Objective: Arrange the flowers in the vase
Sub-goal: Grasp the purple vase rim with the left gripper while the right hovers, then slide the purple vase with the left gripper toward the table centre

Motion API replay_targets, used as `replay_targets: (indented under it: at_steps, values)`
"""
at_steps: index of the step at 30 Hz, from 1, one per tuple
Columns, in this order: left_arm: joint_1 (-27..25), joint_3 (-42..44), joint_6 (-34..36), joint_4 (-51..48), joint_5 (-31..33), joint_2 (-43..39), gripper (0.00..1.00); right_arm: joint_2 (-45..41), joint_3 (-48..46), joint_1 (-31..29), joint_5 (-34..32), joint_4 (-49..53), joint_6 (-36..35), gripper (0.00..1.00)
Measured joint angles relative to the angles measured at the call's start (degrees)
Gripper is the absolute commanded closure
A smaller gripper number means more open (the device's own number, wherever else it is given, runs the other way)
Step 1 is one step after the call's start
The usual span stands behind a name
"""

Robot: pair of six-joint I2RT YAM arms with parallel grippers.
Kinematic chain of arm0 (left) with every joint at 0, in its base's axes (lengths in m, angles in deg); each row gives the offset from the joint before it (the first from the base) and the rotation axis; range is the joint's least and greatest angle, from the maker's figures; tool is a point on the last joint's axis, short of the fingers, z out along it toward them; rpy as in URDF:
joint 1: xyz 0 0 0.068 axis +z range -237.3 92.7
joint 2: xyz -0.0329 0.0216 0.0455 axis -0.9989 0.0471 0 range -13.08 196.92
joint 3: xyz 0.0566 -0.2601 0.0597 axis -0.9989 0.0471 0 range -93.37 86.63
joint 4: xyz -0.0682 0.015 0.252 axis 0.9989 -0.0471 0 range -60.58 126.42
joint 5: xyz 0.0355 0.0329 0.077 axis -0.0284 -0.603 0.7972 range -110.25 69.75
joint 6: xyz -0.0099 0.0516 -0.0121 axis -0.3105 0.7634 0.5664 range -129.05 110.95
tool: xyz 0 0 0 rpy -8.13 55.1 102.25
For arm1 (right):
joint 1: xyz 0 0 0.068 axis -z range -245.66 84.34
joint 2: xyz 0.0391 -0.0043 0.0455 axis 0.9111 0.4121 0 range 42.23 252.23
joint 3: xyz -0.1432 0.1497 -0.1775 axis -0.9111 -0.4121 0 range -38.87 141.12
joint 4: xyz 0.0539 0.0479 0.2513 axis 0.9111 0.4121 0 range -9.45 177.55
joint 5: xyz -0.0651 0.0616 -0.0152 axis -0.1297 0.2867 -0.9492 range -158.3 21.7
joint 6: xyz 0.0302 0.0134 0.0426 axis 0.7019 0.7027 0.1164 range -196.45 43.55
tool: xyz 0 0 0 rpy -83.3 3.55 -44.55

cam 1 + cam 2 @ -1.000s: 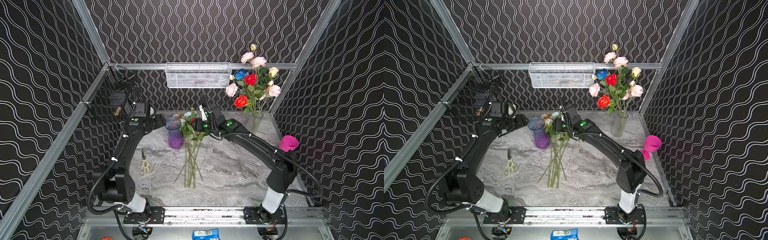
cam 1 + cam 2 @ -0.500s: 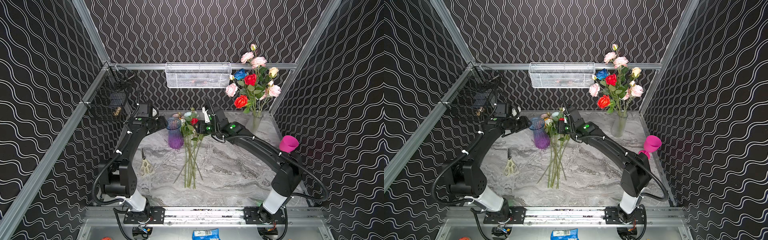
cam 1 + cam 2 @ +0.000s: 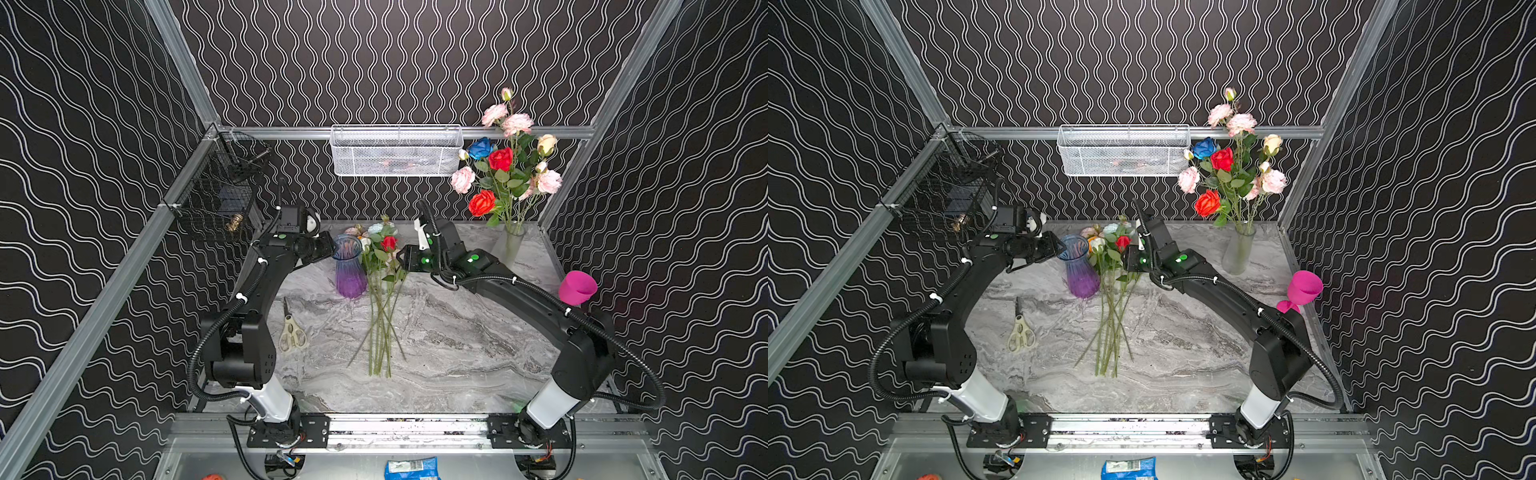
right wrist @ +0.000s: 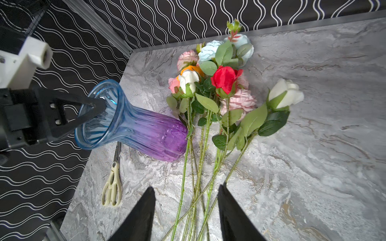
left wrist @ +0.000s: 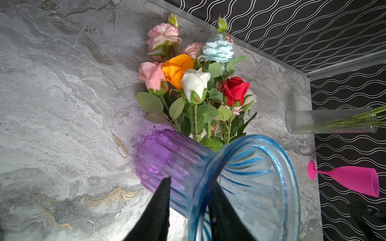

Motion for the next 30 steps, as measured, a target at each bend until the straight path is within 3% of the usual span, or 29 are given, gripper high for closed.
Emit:
replay_targets:
  at_steps: [11, 18, 30]
  values:
    - [0.0, 2.8, -0.2, -0.8, -1.4, -3.1, 1.00, -5.2, -4.0, 2.4, 1.7, -2.3, 0.7, 0.50]
    - [0.1, 4.8, 0.2, -3.5, 1.6, -6.5, 1.00, -6.0, -4.2, 3.0, 1.7, -2.3, 0.9, 0.50]
    - [0.7, 8.0, -2.0, -3.9, 1.5, -12.2, 1.00, -6.9, -3.7, 3.5, 1.4, -2.2, 0.8, 0.50]
